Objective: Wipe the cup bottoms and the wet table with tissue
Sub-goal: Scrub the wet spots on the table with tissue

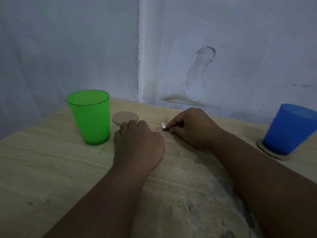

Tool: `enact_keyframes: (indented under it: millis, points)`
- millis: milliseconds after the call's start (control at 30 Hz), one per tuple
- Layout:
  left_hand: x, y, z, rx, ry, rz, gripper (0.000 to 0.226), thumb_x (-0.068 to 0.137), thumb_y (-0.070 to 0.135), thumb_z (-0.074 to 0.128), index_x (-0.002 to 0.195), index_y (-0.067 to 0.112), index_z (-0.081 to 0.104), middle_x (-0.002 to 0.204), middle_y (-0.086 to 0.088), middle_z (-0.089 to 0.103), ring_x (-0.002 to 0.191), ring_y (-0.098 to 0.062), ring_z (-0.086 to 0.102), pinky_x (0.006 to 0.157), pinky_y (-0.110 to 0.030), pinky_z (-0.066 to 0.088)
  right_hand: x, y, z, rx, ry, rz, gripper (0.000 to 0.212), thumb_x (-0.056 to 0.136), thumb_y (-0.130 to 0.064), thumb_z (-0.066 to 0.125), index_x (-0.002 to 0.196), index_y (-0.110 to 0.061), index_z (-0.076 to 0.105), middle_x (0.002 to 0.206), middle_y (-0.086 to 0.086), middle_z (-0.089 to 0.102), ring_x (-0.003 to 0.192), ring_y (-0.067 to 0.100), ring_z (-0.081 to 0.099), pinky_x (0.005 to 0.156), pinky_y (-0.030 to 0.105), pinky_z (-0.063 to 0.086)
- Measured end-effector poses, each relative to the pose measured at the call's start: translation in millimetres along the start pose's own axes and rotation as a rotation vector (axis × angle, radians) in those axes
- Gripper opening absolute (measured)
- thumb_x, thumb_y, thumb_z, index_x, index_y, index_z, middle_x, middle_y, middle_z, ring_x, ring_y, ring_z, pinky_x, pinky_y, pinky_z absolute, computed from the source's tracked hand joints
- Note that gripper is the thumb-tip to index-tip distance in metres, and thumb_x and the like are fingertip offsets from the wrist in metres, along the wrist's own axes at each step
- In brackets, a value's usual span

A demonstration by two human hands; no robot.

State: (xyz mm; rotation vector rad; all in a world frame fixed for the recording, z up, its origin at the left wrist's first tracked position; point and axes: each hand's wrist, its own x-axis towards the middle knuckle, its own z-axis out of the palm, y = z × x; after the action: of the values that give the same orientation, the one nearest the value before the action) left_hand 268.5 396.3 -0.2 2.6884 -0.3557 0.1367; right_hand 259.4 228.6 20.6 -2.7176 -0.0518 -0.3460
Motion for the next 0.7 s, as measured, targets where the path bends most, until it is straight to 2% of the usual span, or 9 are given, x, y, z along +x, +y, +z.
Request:
enact_keyframes:
  millis: [33, 100, 167, 233, 367, 500, 567, 633, 700]
  points:
    - [0, 0, 0, 0.000, 0.000, 0.000, 0.041, 0.098, 0.032, 0.033, 0.127, 0.013, 0.053, 0.134, -0.011, 0.051, 0.127, -0.031, 0.042, 0.107, -0.045, 0.033, -1, -4, 1, -0.035, 0.009, 0.011, 0.019, 0.091, -0.020, 0.064, 0.102, -0.025, 0.078, 0.100, -0.011, 0.075, 0.079, -0.005, 0.060, 0.070, 0.000, 0.040]
    - [1, 0, 1, 0.000, 0.003, 0.006, 0.041, 0.098, 0.032, 0.033, 0.129, 0.012, 0.053, 0.134, -0.011, 0.051, 0.127, -0.031, 0.042, 0.106, -0.045, 0.033, -2, -13, 4, -0.107, 0.026, 0.046, 0.021, 0.094, -0.022, 0.060, 0.104, -0.021, 0.078, 0.101, -0.005, 0.075, 0.088, 0.006, 0.066, 0.082, 0.016, 0.050]
    - [1, -1, 1, 0.001, 0.007, 0.010, 0.042, 0.098, 0.032, 0.033, 0.127, 0.012, 0.054, 0.133, -0.012, 0.051, 0.127, -0.032, 0.042, 0.106, -0.045, 0.033, -2, -20, 10, -0.160, 0.043, 0.108, 0.021, 0.093, -0.021, 0.059, 0.101, -0.020, 0.079, 0.096, -0.002, 0.075, 0.084, 0.013, 0.067, 0.084, 0.028, 0.054]
    - [0, -1, 0, 0.007, 0.013, 0.018, 0.041, 0.096, 0.033, 0.033, 0.123, 0.011, 0.055, 0.132, -0.013, 0.052, 0.126, -0.032, 0.043, 0.104, -0.045, 0.034, -3, -25, 17, -0.223, 0.053, 0.154, 0.021, 0.091, -0.018, 0.058, 0.097, -0.019, 0.078, 0.092, -0.001, 0.073, 0.080, 0.015, 0.065, 0.080, 0.031, 0.056]
    - [0, -1, 0, -0.005, 0.023, 0.025, 0.042, 0.094, 0.034, 0.033, 0.119, 0.011, 0.057, 0.129, -0.013, 0.055, 0.124, -0.033, 0.045, 0.102, -0.044, 0.035, -3, -34, 27, -0.290, 0.079, 0.115, 0.019, 0.089, -0.020, 0.058, 0.093, -0.018, 0.077, 0.085, 0.001, 0.071, 0.074, 0.017, 0.064, 0.074, 0.032, 0.057]
    - [-1, -3, 0, -0.019, 0.031, 0.031, 0.036, 0.099, 0.032, 0.036, 0.118, 0.011, 0.058, 0.130, -0.012, 0.055, 0.124, -0.033, 0.044, 0.103, -0.045, 0.035, -8, -45, 20, -0.029, 0.080, 0.029, 0.019, 0.090, -0.018, 0.063, 0.099, -0.020, 0.080, 0.093, -0.004, 0.077, 0.083, 0.008, 0.068, 0.083, 0.022, 0.053]
    - [-2, -3, 0, -0.008, 0.030, 0.037, 0.036, 0.098, 0.033, 0.037, 0.117, 0.012, 0.058, 0.128, -0.012, 0.056, 0.123, -0.033, 0.045, 0.103, -0.045, 0.036, -8, -38, 13, 0.136, 0.225, 0.112, 0.016, 0.089, -0.020, 0.067, 0.100, -0.022, 0.079, 0.096, -0.009, 0.076, 0.081, 0.001, 0.067, 0.081, 0.015, 0.052]
    - [-1, -3, 1, -0.007, 0.017, 0.060, 0.034, 0.096, 0.035, 0.037, 0.113, 0.014, 0.058, 0.125, -0.011, 0.057, 0.120, -0.032, 0.046, 0.103, -0.046, 0.037, -7, -23, 7, 0.319, 0.399, 0.242, 0.015, 0.087, -0.019, 0.069, 0.097, -0.022, 0.079, 0.091, -0.012, 0.076, 0.073, 0.000, 0.066, 0.075, 0.019, 0.056]
    - [-1, -1, 3, 0.017, -0.004, 0.133, 0.035, 0.096, 0.038, 0.037, 0.114, 0.017, 0.059, 0.127, -0.008, 0.058, 0.123, -0.031, 0.046, 0.105, -0.046, 0.037, -9, -9, 3, 0.470, 0.486, 0.335, 0.013, 0.086, -0.018, 0.070, 0.093, -0.022, 0.080, 0.083, -0.012, 0.074, 0.067, 0.000, 0.064, 0.069, 0.025, 0.056]
